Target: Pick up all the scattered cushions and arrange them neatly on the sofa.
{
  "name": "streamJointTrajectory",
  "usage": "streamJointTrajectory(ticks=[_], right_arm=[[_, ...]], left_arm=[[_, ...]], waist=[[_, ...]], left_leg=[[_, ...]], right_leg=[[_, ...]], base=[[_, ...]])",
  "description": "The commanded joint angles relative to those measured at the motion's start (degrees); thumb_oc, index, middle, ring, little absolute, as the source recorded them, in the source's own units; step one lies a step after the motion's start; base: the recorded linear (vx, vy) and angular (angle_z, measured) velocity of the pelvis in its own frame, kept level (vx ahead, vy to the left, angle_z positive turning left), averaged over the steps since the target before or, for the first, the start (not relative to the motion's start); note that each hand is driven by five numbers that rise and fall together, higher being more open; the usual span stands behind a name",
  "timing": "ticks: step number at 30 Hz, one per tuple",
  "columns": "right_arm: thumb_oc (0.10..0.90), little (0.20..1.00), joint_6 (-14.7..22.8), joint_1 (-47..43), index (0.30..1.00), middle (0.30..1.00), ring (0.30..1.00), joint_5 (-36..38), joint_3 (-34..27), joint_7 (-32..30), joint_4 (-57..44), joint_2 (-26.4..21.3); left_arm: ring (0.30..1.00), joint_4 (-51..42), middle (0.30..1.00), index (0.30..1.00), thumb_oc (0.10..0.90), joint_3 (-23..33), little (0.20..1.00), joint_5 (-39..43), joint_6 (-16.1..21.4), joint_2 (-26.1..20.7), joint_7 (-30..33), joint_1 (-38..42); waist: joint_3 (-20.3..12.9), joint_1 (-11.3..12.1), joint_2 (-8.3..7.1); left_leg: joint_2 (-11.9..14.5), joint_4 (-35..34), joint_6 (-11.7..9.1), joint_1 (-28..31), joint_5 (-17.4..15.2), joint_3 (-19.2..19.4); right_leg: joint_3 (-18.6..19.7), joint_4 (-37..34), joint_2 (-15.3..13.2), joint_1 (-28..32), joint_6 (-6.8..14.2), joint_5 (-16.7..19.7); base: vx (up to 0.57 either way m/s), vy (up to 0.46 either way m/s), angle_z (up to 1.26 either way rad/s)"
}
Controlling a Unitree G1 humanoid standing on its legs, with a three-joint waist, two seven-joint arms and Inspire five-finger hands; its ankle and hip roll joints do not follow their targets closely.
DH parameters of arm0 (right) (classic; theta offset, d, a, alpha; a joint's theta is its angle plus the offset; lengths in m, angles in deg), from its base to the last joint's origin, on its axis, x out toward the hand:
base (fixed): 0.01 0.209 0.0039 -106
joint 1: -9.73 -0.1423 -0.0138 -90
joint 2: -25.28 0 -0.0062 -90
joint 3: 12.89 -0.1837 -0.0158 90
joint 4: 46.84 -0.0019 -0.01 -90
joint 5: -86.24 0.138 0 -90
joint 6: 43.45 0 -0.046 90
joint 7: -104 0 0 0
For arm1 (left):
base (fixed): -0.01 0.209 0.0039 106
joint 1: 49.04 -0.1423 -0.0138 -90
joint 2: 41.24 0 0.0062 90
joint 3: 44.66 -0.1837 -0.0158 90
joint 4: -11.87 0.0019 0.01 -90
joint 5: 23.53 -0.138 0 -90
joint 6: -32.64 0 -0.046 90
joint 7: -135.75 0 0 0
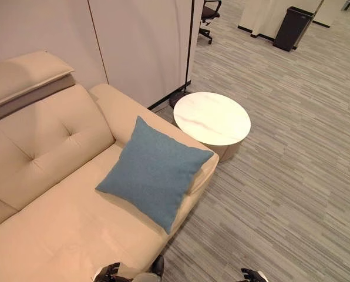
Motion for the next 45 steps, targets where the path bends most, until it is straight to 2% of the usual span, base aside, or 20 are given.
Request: streamJointTrajectory(ticks=[1,3,5,8,12,15,17,18,21,24,26,27,29,30,33,37,38,39,41,45], right_arm=[[0.8,0.9,1.3,-3.7,0.9,0.9,0.9,-1.1,0.4,-1.0,-2.5,-3.4],[0.8,0.9,1.8,-4.7,0.9,0.9,0.9,-0.5,0.2,-1.0,-3.5,-3.7],[0.8,0.9,1.8,-5.3,0.9,0.9,0.9,-0.5,0.5,-1.1,-3.8,-3.9],[0.8,0.9,1.5,-5.6,0.9,0.9,0.9,-0.2,0.8,-1.2,-3.7,-4.3],[0.8,0.9,1.0,-5.4,0.9,0.9,0.9,-0.6,0.8,-1.2,-2.7,-4.5],[0.8,0.9,1.4,-4.6,0.9,0.9,0.9,-0.8,0.8,-1.2,-2.1,-4.6],[0.8,0.9,1.6,-4.7,0.9,0.9,0.9,-0.5,0.8,-1.3,-2.2,-4.9],[0.8,0.9,1.7,-4.9,0.9,0.9,0.9,-0.2,0.5,-1.6,-2.4,-5.6],[0.8,0.9,1.4,-4.3,0.9,0.9,0.9,-0.2,0.4,-1.8,-1.9,-6.7],[0.8,0.9,1.4,-3.0,0.9,0.9,0.9,0.5,-0.5,-1.8,-1.6,-6.7],[0.8,0.9,1.4,-3.0,0.9,0.9,0.9,0.5,-0.5,-1.8,-1.6,-6.7],[0.8,0.9,1.5,-1.9,0.9,0.9,0.9,1.0,-1.4,-1.5,-1.2,-6.4],[0.8,0.9,1.4,-1.6,0.9,0.9,0.9,0.7,-1.5,-1.5,-1.2,-6.3],[0.8,0.9,1.7,-1.7,0.9,0.9,0.9,0.5,-1.3,-1.7,-1.4,-6.2],[0.8,0.9,1.9,-1.7,0.9,0.9,0.9,0.4,-1.4,-1.8,-2.1,-6.0],[0.8,0.9,2.1,-2.6,0.9,0.9,0.9,-0.7,-1.1,-2.2,-4.3,-6.3],[0.8,0.9,2.3,-3.1,0.9,0.9,0.9,-0.6,-1.6,-2.5,-6.0,-6.7],[0.8,0.9,2.5,-3.1,0.9,0.9,0.9,-0.4,-2.0,-2.6,-7.2,-7.0],[0.8,0.9,2.7,-3.3,0.9,0.9,0.9,-0.3,-2.4,-3.1,-8.5,-7.8],[0.8,0.9,2.9,-3.2,0.9,0.9,0.9,-0.4,-3.0,-4.1,-12.1,-9.1]], left_arm=[[0.9,-1.0,0.9,0.9,0.8,0.7,0.9,0.9,1.6,-0.9,0.1,1.7],[0.9,-1.1,0.9,0.9,0.8,0.6,0.9,1.5,2.1,-1.2,0.4,1.8],[0.9,-1.0,0.9,0.9,0.8,0.4,0.9,1.9,2.5,-1.2,0.8,2.2],[0.9,-0.7,0.9,0.9,0.8,0.1,0.9,2.5,2.8,-1.1,1.3,2.9],[0.9,0.2,0.9,0.9,0.8,0.3,0.9,3.1,3.0,-0.8,1.6,3.1],[0.9,0.3,0.9,0.9,0.8,0.7,0.9,4.7,3.3,0.1,1.3,2.8],[0.9,0.2,0.9,0.9,0.8,0.4,0.9,4.9,3.3,0.5,1.2,3.0],[0.9,0.2,0.9,0.9,0.8,-0.2,0.9,5.0,3.3,1.1,1.2,3.6],[0.9,-0.5,0.9,0.9,0.8,-1.1,0.9,5.3,3.2,2.0,1.2,4.5],[0.9,-1.0,0.9,0.9,0.8,-1.5,0.9,4.5,3.1,2.1,0.8,4.4],[0.9,-1.0,0.9,0.9,0.8,-1.5,0.9,4.5,3.1,2.2,0.8,4.3],[0.9,-0.9,0.9,0.9,0.8,-1.2,0.9,3.6,2.8,2.4,0.2,3.7],[0.9,-1.0,0.9,0.9,0.8,-1.0,0.9,3.5,2.7,2.4,0.2,3.3],[0.9,-1.2,0.9,0.9,0.8,-0.5,0.9,4.2,2.8,2.3,0.3,3.0],[0.9,-1.4,0.9,0.9,0.8,0.6,0.9,5.1,2.9,2.0,0.7,2.7],[0.9,-3.0,0.9,0.9,0.8,2.2,0.9,6.9,3.3,0.9,1.3,2.6],[0.9,-4.0,0.9,0.9,0.8,2.5,0.9,7.5,3.7,0.2,1.6,2.8],[0.9,-4.5,0.9,0.9,0.8,2.6,0.9,8.0,4.0,-0.1,1.7,2.8],[0.9,-6.0,0.9,0.9,0.8,2.8,0.9,9.3,4.7,-0.2,2.4,2.7],[0.9,-8.2,0.9,0.9,0.8,2.7,0.9,11.4,5.5,-0.4,3.4,3.0]], waist=[[0.4,1.0,0.68],[0.6,-0.1,1.46],[0.4,-0.9,1.67],[0.3,-2.2,1.38],[0.0,-2.5,0.96],[-1.0,-2.1,0.54],[-0.9,-2.1,0.54],[-0.5,-2.4,0.7],[0.6,-3.5,0.62],[0.2,-5.1,0.24],[0.2,-5.1,0.28],[-0.7,-6.2,0.61],[-1.2,-6.3,0.89],[-0.9,-5.6,0.5],[-1.2,-5.4,0.02],[0.0,-4.2,0.2],[0.8,-4.6,0.34],[0.7,-5.1,0.39],[0.3,-5.8,0.67],[0.5,-6.7,0.83]], left_leg=[[0.5,5.7,-1.1,0.0,-7.9,-6.0],[0.3,4.9,-0.6,2.2,-8.6,-8.4],[0.5,4.5,-1.0,2.9,-9.0,-10.1],[0.1,4.1,-1.6,4.0,-9.7,-13.1],[0.6,3.8,-3.0,5.0,-10.3,-15.5],[2.7,2.9,-5.5,4.6,-9.0,-17.9],[3.2,2.8,-6.2,4.0,-8.4,-18.5],[4.2,2.8,-7.1,2.1,-7.1,-17.9],[4.5,5.5,-6.9,-1.5,-6.5,-10.1],[4.8,8.6,-6.1,-0.8,-9.1,-0.3],[4.9,8.8,-6.1,-0.9,-9.2,-0.3],[4.3,7.2,-5.5,2.2,-11.2,3.8],[3.9,5.4,-5.4,3.2,-11.1,3.6],[2.4,5.0,-5.3,3.3,-11.2,0.6],[2.1,3.1,-4.8,4.2,-10.8,-0.1],[2.1,1.6,-3.4,5.4,-10.5,-1.4],[2.1,1.5,-2.8,6.3,-10.5,-2.5],[2.0,0.9,-2.7,6.9,-10.5,-3.4],[2.1,0.0,-2.7,7.4,-10.2,-4.6],[2.3,-0.8,-3.1,8.4,-10.1,-6.4]], right_leg=[[2.2,8.3,2.3,-5.5,1.5,8.2],[7.0,7.8,2.6,-8.0,0.8,7.8],[11.3,2.0,2.6,-8.6,0.3,7.2],[19.1,-5.0,2.7,-9.4,0.6,9.4],[17.0,-8.9,1.4,-8.4,0.9,10.9],[14.5,-12.8,2.5,-5.4,-0.1,10.5],[13.4,-14.2,2.9,-4.6,-0.4,10.4],[11.0,-15.8,3.3,-3.6,-0.8,10.1],[6.2,-17.7,2.7,-2.7,-1.4,10.3],[2.2,-18.1,1.9,-2.7,-1.6,10.4],[2.2,-18.1,1.9,-2.7,-1.6,10.3],[-0.2,-18.2,2.0,-2.3,-1.5,10.1],[-0.3,-18.2,2.3,-2.1,-1.4,10.0],[-0.1,-17.8,2.4,-1.7,-1.4,10.3],[-0.2,-16.6,2.4,-1.7,-1.2,10.2],[-0.7,-6.0,0.7,-6.0,0.2,9.3],[1.4,-0.9,0.3,-8.5,1.5,9.6],[4.0,-0.5,0.9,-9.1,1.7,9.6],[9.0,-2.5,2.1,-9.9,1.5,9.6],[12.9,-6.6,2.1,-11.4,1.2,11.4]], base=[[0.13,0.068,-0.03],[0.16,-0.012,0.14],[0.14,-0.106,0.47],[0.14,-0.131,0.63],[0.13,-0.231,0.64],[0.09,-0.267,0.4],[-0.03,-0.196,0.73],[-0.14,-0.296,1.07],[-0.1,-0.167,1.19],[-0.05,-0.064,0.76],[0.0,-0.005,0.96],[0.04,0.025,0.71],[0.05,0.026,0.36],[0.05,0.019,0.45],[0.02,0.034,0.23],[-0.05,0.057,-0.26],[0.01,0.018,-0.12],[0.05,-0.012,-0.08],[0.06,-0.036,0.09],[0.11,-0.099,0.28]])
